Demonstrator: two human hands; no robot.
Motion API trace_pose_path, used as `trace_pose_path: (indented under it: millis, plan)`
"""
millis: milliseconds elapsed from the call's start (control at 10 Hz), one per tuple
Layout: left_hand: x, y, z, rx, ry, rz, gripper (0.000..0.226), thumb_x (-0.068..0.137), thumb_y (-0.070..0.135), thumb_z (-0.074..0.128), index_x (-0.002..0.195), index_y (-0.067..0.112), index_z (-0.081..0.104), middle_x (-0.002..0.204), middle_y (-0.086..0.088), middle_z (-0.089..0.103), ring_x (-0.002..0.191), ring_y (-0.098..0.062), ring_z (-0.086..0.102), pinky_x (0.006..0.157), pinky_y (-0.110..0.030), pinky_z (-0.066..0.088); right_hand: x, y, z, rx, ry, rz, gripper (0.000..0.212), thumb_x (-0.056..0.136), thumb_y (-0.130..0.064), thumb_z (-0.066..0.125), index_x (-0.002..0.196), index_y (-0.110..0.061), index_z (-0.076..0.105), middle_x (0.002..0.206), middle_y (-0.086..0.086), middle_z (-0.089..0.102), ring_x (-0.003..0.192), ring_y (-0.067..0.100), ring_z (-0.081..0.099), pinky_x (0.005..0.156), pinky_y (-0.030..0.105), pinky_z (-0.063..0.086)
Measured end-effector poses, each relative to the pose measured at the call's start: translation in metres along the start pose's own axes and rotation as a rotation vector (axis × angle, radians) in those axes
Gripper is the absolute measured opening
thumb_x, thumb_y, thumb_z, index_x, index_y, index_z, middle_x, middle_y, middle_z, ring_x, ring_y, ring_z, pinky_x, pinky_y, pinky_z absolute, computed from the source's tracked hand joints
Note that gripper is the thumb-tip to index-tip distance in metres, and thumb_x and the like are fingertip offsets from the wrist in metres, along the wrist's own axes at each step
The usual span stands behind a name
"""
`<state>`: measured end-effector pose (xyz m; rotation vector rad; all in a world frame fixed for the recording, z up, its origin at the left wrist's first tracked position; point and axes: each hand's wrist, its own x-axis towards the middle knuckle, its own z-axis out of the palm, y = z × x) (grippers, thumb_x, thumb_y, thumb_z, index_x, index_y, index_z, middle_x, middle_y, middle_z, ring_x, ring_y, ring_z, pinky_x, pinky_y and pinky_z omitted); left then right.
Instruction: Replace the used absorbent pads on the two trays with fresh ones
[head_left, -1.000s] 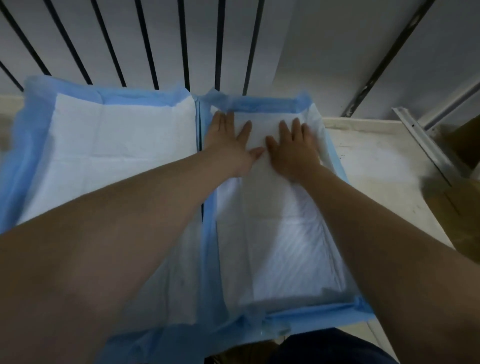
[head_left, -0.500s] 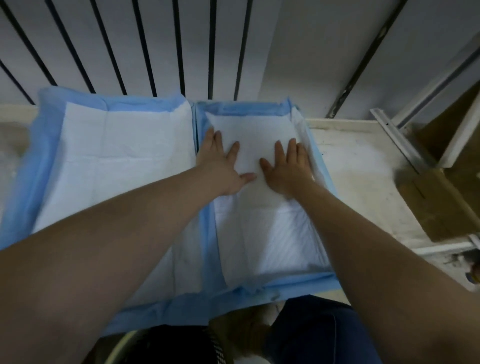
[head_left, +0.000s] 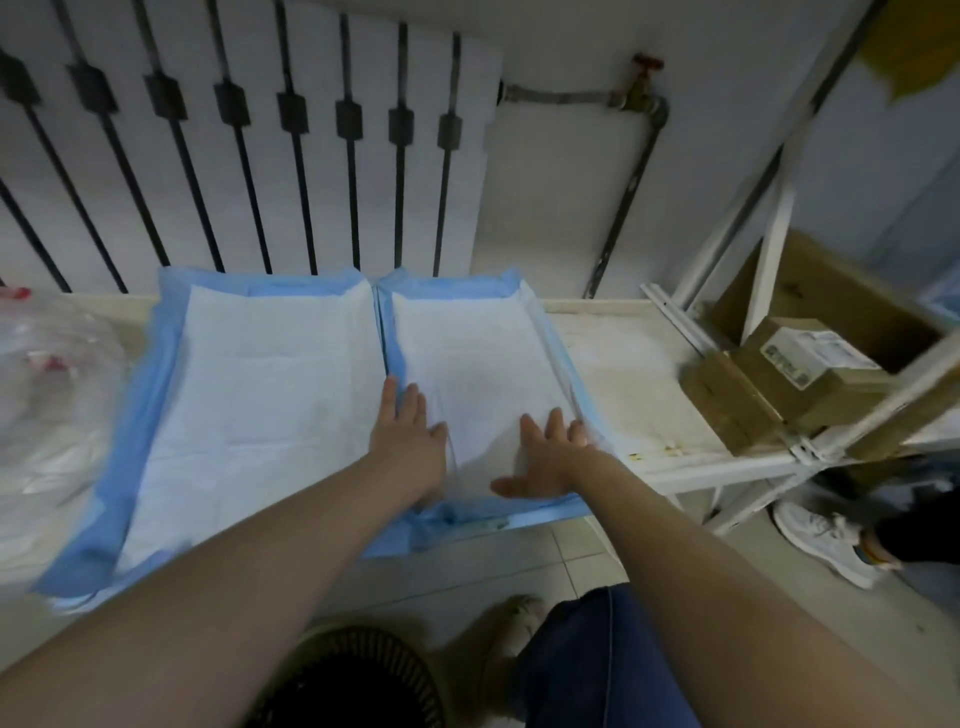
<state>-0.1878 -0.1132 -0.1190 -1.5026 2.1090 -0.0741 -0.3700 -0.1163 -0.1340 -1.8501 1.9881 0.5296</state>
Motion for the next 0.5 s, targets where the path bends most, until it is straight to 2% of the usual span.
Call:
trace_pose_path:
  millis: [100,200,300,400,500]
  plan:
    - [-0.015,-0.001,-0.003,-0.003,-0.023,-0.013,0.067,0.092,0.039,0.052,0.149,0.015,0.027,0.158,-0.019,-0.011,0.143,-0.039,-0.019,0.107,-0.066,-0.017,-0.013,0.001,0.003,-0.018,-0.010,0.011,0.111,0.076,-0.069,0.058,0.151,-0.024,-0.010,0.156,0.018,-0.019,0.142,0.049,-0.011,0.112,0.063,0.010]
    - [-0.020,0.003,0.001,-0.073,-0.013,-0.032,0.063,0.092,0.038,0.052,0.146,0.011,0.033,0.159,-0.016,-0.011,0.143,-0.038,-0.019,0.108,-0.066,-0.014,-0.014,0.000,0.012,0.033,0.030,0.022,0.107,0.076,-0.066,0.060,0.151,-0.024,-0.004,0.156,0.020,-0.015,0.141,0.050,-0.009,0.112,0.062,0.009]
    - [-0.024,-0.001,0.008,-0.149,0.062,-0.061,0.073,0.092,0.047,0.051,0.149,0.010,0.026,0.159,-0.015,-0.013,0.143,-0.037,-0.020,0.107,-0.065,-0.015,-0.018,0.002,0.018,0.052,0.064,0.031,0.101,0.077,-0.068,0.056,0.150,-0.024,0.002,0.157,0.020,-0.010,0.142,0.049,-0.006,0.114,0.061,0.006]
    - [-0.023,-0.014,0.014,-0.324,0.230,-0.087,0.082,0.089,0.064,0.040,0.152,0.020,0.013,0.158,-0.010,-0.019,0.144,-0.033,-0.022,0.107,-0.060,-0.021,-0.023,0.004,0.011,0.095,0.179,0.004,0.087,0.083,-0.067,0.048,0.149,-0.021,0.015,0.159,0.015,-0.003,0.144,0.043,-0.001,0.116,0.056,0.006]
    - [-0.035,-0.025,0.030,-0.460,0.563,-0.118,0.076,0.084,0.065,0.049,0.148,0.028,0.031,0.161,-0.009,0.001,0.147,-0.030,-0.005,0.106,-0.048,-0.027,-0.030,0.000,-0.006,0.180,0.293,-0.047,0.093,0.079,-0.077,0.033,0.151,-0.020,0.018,0.160,0.012,0.006,0.147,0.030,0.003,0.119,0.043,0.005]
